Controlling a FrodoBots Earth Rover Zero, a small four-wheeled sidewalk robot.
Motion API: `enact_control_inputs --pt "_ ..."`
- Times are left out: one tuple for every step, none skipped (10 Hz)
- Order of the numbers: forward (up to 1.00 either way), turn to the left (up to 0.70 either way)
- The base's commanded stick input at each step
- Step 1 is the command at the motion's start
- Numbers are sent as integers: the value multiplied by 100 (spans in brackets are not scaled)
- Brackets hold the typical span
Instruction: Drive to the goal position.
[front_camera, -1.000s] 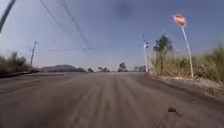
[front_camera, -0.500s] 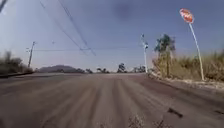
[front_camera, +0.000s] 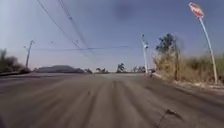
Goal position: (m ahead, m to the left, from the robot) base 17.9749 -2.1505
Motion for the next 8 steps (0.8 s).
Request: enact_control_inputs --pt "100 0" --pt "100 0" --pt "100 0" --pt "100 0" --pt "100 0" --pt "100 0" --pt "100 0" --pt "100 0"
